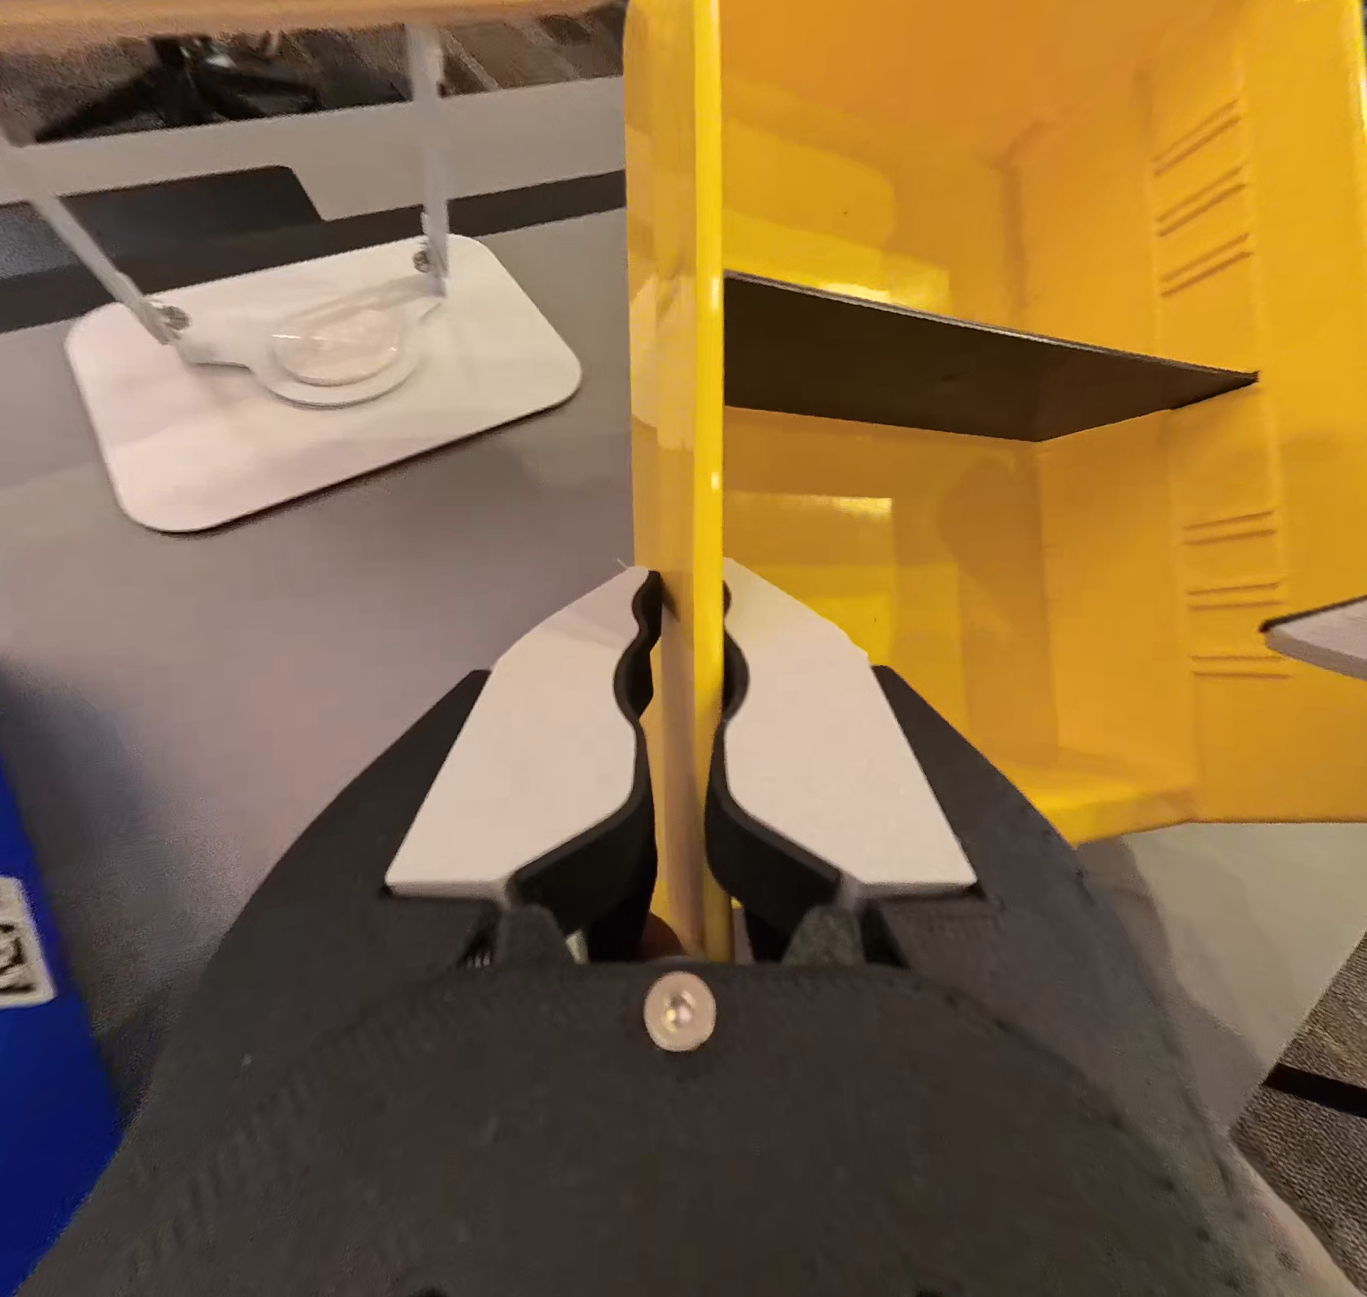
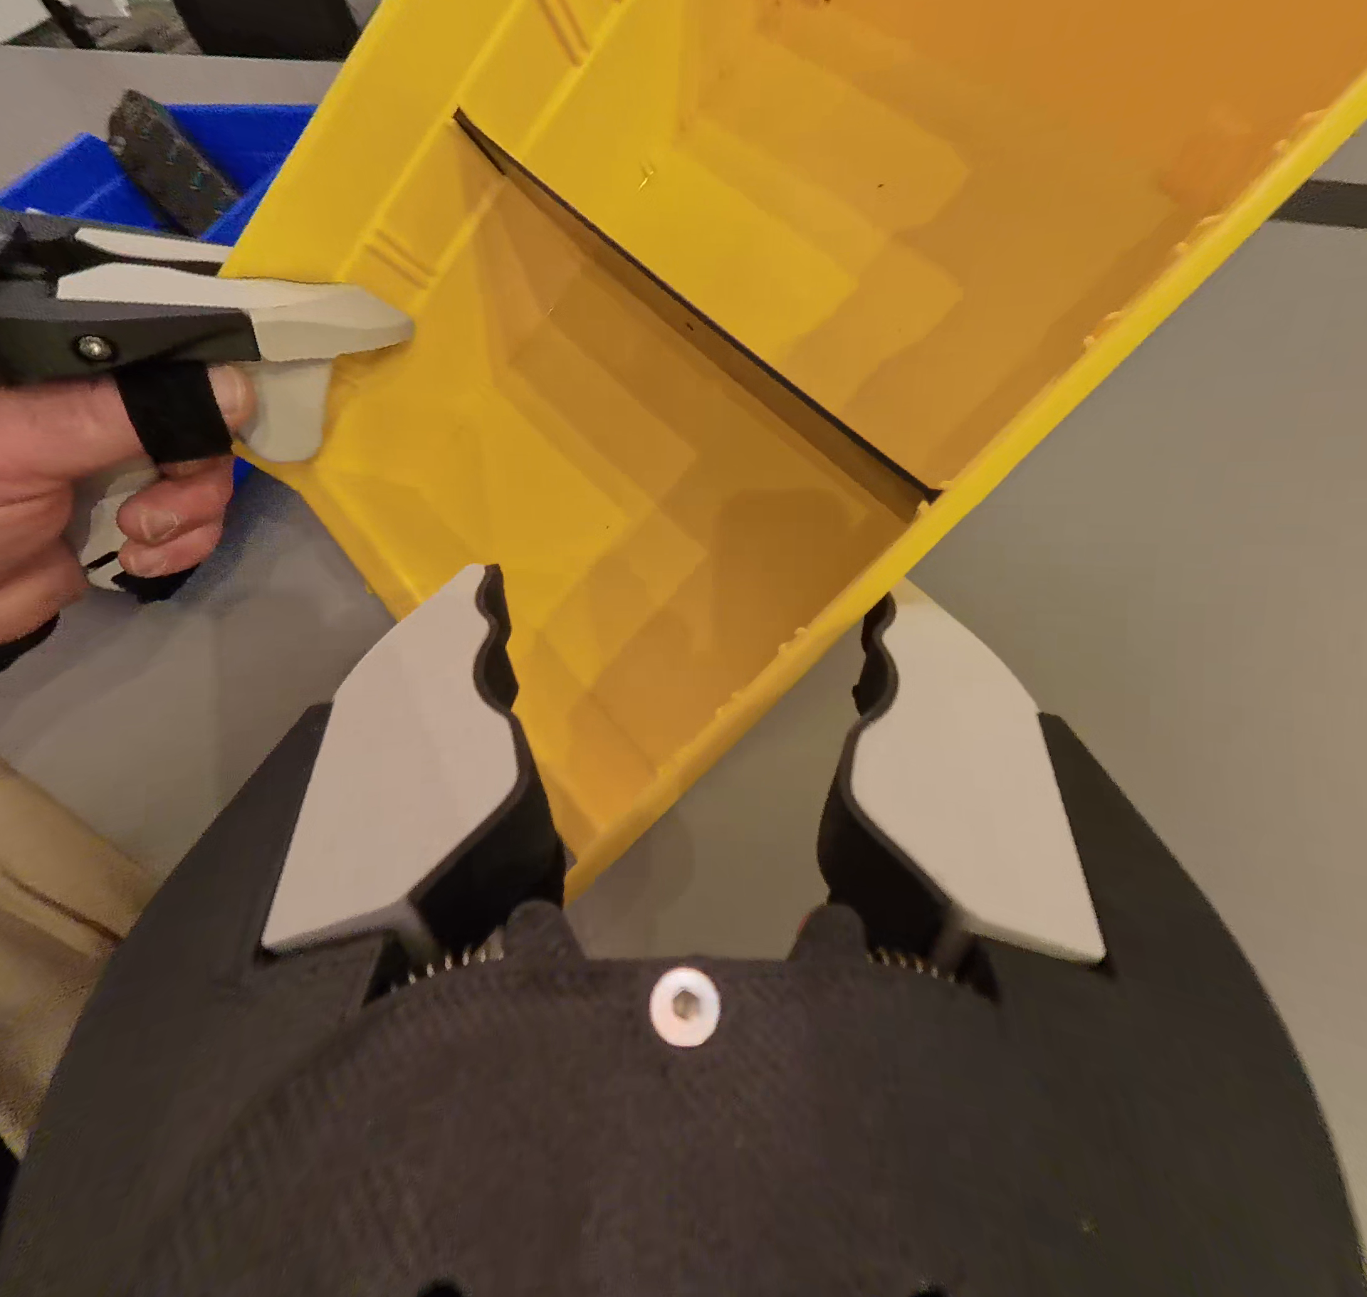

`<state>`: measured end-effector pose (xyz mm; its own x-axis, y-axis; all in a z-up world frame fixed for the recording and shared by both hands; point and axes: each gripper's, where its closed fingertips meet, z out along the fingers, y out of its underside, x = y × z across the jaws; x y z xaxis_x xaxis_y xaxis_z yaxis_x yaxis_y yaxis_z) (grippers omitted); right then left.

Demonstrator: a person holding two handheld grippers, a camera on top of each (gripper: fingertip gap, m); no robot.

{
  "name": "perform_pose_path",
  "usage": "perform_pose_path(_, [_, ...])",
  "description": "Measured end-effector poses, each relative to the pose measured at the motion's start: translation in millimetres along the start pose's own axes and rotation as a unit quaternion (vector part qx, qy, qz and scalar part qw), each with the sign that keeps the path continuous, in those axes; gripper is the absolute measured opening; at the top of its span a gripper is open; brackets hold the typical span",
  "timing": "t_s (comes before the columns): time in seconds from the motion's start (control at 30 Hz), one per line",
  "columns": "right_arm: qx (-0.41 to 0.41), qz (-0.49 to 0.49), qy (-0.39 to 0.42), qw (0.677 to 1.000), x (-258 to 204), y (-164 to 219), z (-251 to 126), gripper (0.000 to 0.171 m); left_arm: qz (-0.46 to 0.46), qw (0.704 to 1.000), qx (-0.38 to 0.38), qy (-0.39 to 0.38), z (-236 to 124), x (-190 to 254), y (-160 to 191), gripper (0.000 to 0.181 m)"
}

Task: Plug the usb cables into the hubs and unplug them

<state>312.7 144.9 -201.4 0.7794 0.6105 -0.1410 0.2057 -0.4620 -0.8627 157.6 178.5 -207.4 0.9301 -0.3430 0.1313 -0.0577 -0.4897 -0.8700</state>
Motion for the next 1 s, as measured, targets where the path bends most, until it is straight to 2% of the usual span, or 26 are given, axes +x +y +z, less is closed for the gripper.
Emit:
perform_pose_path(0.23, [-0.022,0.027,0.061,0.998,50,18,-4,0.093,-0.021,0.999,-0.031,0.036,38,40,15,0.015])
perform_pose_path(0.43, [-0.039,0.037,0.095,0.994,81,24,-14,0.091,-0.032,0.996,-0.05,0.073,56,71,23,0.021])
perform_pose_path(0.63, [-0.088,0.029,0.134,0.987,123,42,-24,0.083,-0.05,0.988,-0.074,0.122,72,114,35,0.039])
perform_pose_path(0.7, [-0.105,0.034,0.14,0.984,139,48,-29,0.077,-0.055,0.985,-0.082,0.138,74,131,39,0.047])
perform_pose_path(0.9, [-0.147,0.01,0.173,0.974,193,58,-51,0.041,-0.074,0.967,-0.09,0.229,75,181,39,0.062])
perform_pose_path(1.0, [-0.151,0.009,0.164,0.975,210,57,-55,0.034,-0.08,0.955,-0.078,0.275,68,189,33,0.066])
